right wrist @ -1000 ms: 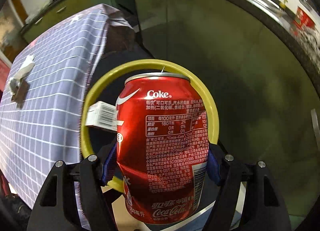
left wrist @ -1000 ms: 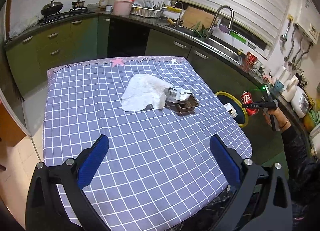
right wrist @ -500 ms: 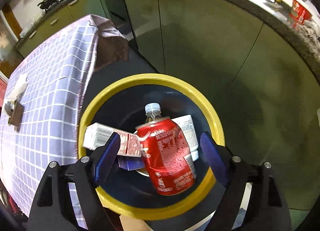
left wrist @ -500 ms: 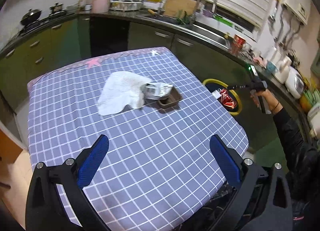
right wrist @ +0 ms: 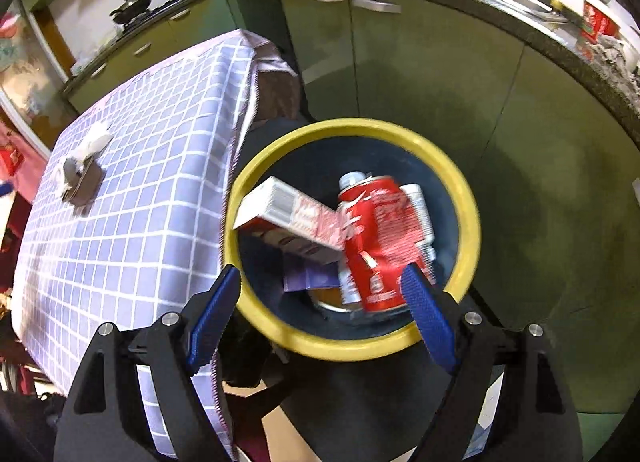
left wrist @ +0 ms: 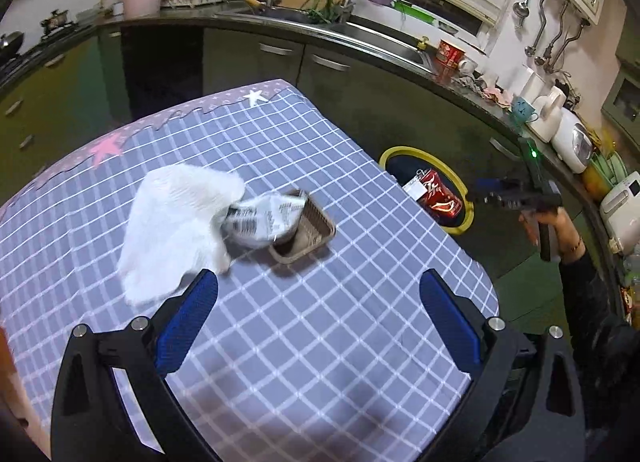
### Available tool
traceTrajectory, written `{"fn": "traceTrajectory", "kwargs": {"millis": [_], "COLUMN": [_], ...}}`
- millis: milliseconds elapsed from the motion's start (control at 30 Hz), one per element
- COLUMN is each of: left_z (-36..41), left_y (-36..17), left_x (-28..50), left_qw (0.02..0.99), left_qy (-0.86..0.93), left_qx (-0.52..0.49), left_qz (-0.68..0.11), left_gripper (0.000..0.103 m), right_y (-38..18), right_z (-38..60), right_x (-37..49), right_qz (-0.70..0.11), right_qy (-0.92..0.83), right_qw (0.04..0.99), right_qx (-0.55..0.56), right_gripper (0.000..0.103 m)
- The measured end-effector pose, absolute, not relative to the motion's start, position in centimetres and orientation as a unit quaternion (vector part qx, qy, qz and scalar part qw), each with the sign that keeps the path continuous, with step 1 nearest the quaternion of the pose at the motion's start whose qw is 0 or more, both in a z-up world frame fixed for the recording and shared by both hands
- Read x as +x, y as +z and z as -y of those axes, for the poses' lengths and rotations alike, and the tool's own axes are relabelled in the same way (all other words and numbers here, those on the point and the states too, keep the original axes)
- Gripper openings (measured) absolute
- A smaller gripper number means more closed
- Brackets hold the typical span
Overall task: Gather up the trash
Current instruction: 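Reach the left tool to the snack packet in the foil tray and grasp it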
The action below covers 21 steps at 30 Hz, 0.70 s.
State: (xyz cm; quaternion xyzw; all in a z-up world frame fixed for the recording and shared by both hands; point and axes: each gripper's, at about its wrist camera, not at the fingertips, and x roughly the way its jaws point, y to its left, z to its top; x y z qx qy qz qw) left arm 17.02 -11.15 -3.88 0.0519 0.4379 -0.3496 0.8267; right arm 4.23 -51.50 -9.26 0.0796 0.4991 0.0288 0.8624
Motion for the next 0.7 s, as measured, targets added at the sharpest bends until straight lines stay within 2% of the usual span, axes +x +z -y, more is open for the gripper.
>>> {"fn": "traceTrajectory", "kwargs": {"millis": [167, 300, 700], "left_z": [13.4, 15.6, 18.5], "left_y": [-5.7, -6.5, -8.4], "left_x": [20.9, 22.5, 24.1], "left_qw": [0.827, 0.829, 0.791], "left_qy": [-0.337, -0.342, -0.393], "left_qx": [0.076, 0.134, 0.214], "left_qz": [-0.442, -0.421, -0.417], "left_gripper": [0.096, 0.096, 0.096], "right_y": [-10.2, -11.0, -12.8], "right_z": [50.6, 50.1, 49.6], "right_x": [4.4, 5.3, 5.9], "right_qz": [-0.504, -0.51, -0.529], "right_qy": [0.047, 0.058, 0.072], "right_qw": [0.859, 0.855, 0.841], "right_qx": [0.083, 0.082, 0.087], "right_gripper": [0.081, 0.081, 0.081]}}
